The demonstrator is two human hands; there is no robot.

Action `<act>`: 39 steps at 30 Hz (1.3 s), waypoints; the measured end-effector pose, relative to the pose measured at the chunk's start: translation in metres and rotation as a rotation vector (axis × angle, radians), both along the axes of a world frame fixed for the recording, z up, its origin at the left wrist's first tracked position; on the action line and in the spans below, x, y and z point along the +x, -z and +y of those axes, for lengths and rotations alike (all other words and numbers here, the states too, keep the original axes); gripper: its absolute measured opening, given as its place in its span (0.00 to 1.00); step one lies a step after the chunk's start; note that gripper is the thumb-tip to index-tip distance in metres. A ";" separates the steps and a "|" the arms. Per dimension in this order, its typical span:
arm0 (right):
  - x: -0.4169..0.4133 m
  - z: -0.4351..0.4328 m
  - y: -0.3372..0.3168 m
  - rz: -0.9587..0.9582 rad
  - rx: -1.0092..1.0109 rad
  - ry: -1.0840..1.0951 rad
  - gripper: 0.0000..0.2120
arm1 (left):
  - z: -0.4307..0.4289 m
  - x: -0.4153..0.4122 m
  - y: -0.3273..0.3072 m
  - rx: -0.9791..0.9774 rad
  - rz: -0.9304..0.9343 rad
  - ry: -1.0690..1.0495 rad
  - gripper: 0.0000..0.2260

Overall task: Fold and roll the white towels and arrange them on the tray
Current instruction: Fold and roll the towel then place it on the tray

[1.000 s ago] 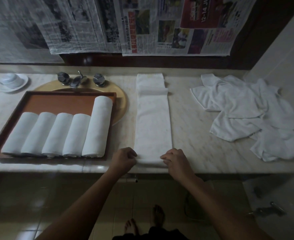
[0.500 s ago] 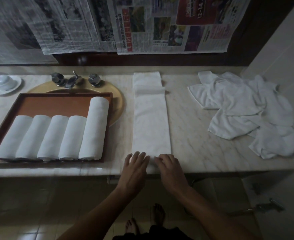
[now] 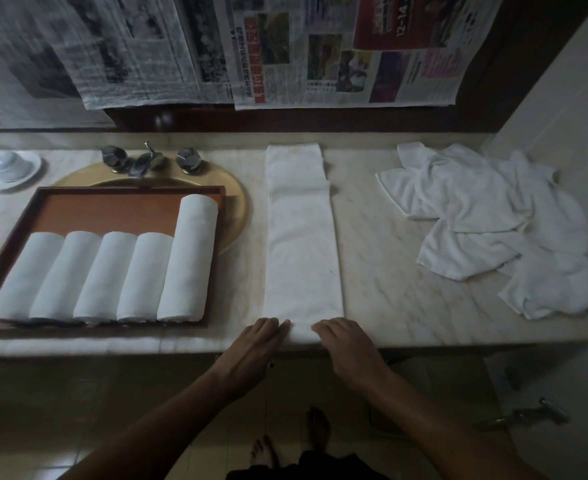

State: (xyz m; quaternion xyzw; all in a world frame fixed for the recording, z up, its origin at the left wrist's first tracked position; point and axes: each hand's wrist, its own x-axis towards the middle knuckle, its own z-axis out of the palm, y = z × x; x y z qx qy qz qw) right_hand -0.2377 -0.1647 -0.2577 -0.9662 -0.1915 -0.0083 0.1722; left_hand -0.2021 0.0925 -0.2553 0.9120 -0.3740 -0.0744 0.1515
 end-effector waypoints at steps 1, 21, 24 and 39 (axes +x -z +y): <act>-0.003 -0.002 0.000 0.027 0.008 0.003 0.27 | 0.001 -0.002 0.001 -0.016 0.010 -0.009 0.33; 0.015 -0.005 -0.027 0.271 0.031 0.218 0.18 | -0.004 0.015 -0.013 -0.189 0.177 -0.233 0.11; 0.022 -0.005 -0.028 0.258 0.014 0.193 0.12 | -0.005 0.028 -0.016 -0.157 0.295 -0.325 0.12; -0.004 0.018 -0.002 -0.087 0.075 0.196 0.24 | -0.009 0.032 -0.031 -0.356 0.548 -0.725 0.06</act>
